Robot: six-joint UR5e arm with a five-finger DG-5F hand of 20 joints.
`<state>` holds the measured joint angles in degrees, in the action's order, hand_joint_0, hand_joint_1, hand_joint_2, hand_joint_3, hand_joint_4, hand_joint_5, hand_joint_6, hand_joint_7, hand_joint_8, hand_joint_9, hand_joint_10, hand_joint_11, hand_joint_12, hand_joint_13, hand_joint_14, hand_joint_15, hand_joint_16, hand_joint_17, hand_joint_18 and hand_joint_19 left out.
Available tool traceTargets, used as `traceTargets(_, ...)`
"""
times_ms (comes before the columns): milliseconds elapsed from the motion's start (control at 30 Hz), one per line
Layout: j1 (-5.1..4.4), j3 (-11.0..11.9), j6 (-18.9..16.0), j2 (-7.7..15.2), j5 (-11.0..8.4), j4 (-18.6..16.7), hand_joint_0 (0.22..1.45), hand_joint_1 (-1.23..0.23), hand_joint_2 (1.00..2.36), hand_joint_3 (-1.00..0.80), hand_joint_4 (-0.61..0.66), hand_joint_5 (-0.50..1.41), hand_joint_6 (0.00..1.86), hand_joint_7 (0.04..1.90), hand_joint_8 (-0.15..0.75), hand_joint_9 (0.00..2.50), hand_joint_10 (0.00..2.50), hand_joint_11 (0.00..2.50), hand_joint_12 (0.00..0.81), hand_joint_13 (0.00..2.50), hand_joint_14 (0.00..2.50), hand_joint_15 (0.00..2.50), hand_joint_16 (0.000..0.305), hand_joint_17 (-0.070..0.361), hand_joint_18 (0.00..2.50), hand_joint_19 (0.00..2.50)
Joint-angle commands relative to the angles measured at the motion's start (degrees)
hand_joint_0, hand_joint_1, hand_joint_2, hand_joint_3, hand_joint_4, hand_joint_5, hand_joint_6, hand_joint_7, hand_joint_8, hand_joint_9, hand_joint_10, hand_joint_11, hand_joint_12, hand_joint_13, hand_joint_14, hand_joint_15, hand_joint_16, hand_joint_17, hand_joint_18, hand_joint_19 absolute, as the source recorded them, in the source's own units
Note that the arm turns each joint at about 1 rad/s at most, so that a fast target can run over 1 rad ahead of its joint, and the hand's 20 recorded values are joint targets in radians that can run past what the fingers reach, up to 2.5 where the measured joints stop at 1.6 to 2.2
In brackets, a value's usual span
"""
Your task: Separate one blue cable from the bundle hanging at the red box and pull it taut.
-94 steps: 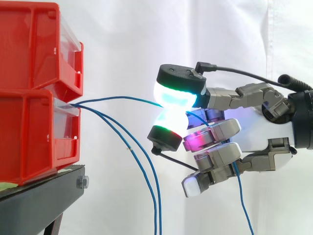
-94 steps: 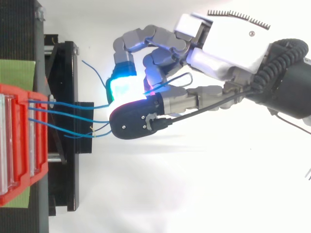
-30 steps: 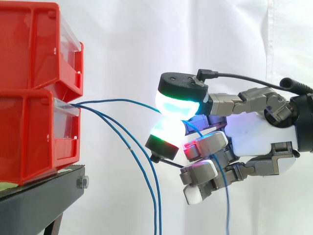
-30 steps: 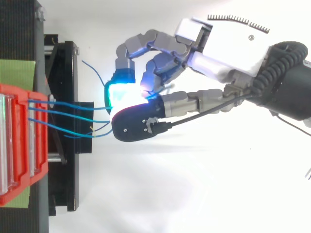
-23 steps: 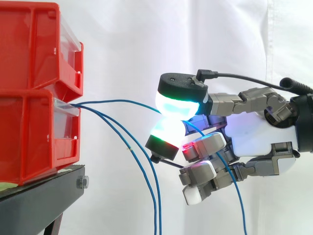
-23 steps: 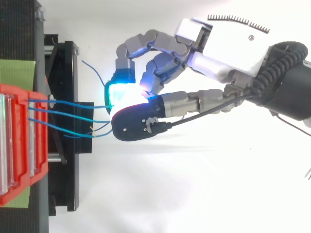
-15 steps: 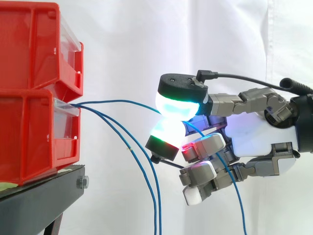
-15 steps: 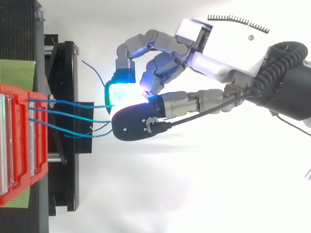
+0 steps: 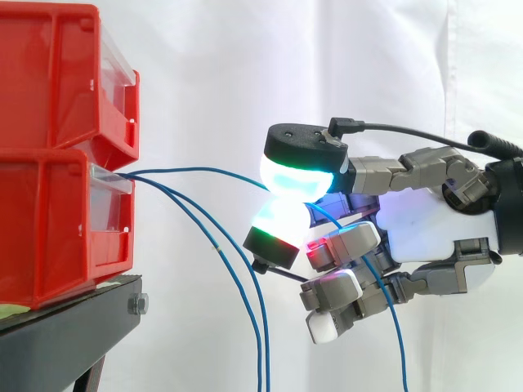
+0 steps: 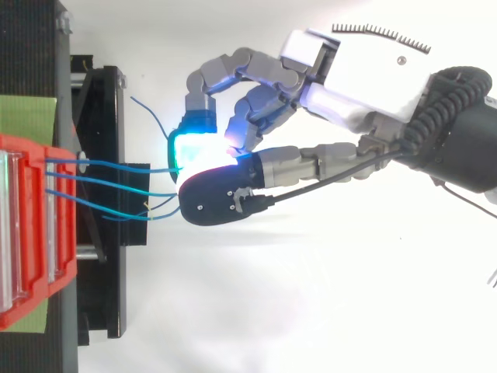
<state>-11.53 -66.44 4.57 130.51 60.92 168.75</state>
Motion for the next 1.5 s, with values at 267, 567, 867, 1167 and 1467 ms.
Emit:
traceTargets(267, 0.01, 0.00, 0.00, 0.01, -0.01, 0.00, 0.59, -0.73, 1.02, -0.15, -0.01, -0.15, 0.90, 1.14, 0.243, 0.89, 0.81, 1.42, 0.345, 1.08, 0.00, 1.53, 0.051, 0.115, 0.66, 0.76)
traceTargets(567, 0.01, -0.09, 0.00, 0.01, -0.01, 0.00, 0.59, -0.73, 1.02, -0.15, -0.01, -0.15, 0.90, 1.14, 0.249, 0.89, 0.80, 1.43, 0.341, 1.08, 0.00, 1.54, 0.051, 0.115, 0.67, 0.76)
traceTargets(867, 0.01, -0.09, 0.00, 0.01, -0.01, 0.00, 0.59, -0.73, 1.02, -0.16, -0.01, -0.15, 0.90, 1.13, 0.242, 0.89, 0.79, 1.44, 0.341, 1.08, 0.00, 1.53, 0.051, 0.115, 0.67, 0.76)
traceTargets(1167, 0.01, -0.09, 0.00, 0.01, -0.01, 0.00, 0.59, -0.73, 1.02, -0.16, -0.02, -0.15, 0.90, 1.13, 0.245, 0.89, 0.78, 1.45, 0.339, 1.08, 0.00, 1.54, 0.051, 0.114, 0.66, 0.76)
traceTargets(1467, 0.01, -0.09, 0.00, 0.01, -0.01, 0.00, 0.59, -0.73, 1.02, -0.16, -0.02, -0.15, 0.90, 1.13, 0.251, 0.90, 0.77, 1.45, 0.339, 1.08, 0.00, 1.54, 0.051, 0.115, 0.67, 0.75)
